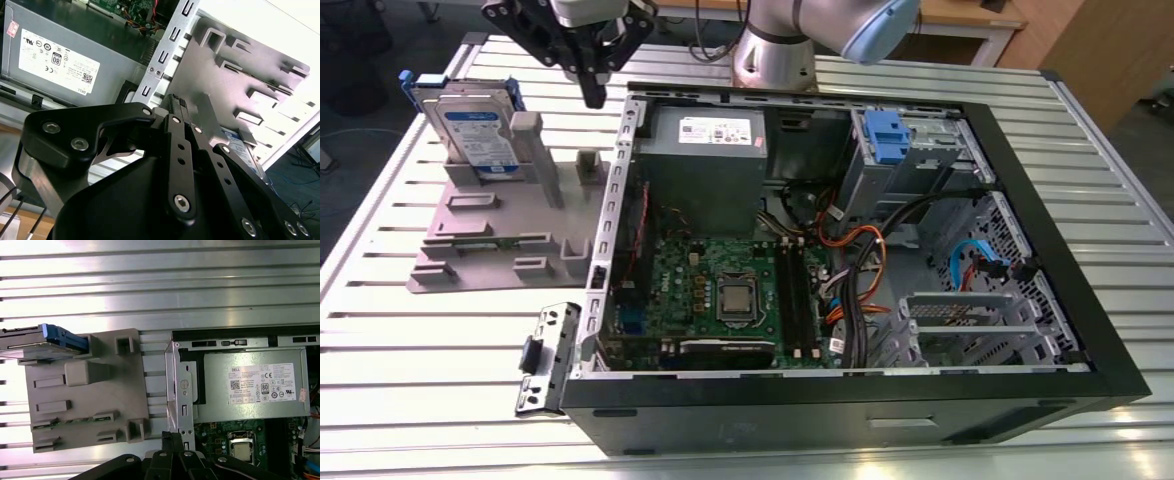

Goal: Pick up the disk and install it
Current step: 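Reach for the disk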

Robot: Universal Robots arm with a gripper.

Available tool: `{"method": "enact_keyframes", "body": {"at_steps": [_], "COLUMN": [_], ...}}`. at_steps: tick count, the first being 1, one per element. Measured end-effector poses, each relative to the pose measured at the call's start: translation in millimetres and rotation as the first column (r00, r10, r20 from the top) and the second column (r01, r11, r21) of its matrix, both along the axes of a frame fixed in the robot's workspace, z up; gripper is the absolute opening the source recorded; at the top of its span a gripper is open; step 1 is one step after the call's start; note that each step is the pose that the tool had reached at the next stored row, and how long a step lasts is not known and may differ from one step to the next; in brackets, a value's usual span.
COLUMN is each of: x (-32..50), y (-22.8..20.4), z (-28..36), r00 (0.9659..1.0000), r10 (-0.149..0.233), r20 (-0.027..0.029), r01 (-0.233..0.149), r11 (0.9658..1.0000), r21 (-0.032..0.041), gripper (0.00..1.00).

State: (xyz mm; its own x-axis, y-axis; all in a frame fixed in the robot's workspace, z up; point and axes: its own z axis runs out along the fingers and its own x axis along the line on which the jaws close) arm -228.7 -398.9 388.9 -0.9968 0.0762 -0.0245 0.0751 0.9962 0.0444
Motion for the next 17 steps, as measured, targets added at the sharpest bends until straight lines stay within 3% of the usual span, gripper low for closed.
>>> {"method": "enact_keyframes", "body": {"at_steps": [17], "x": [-5.3], "y": [0.0], "z": [-0.2], "r00": [1.0000], "r10": [0.000], "r20": [0.0000], "r01": [0.000], "r11": [1.0000], "r21": [0.0000], "gripper": [0.10]}}
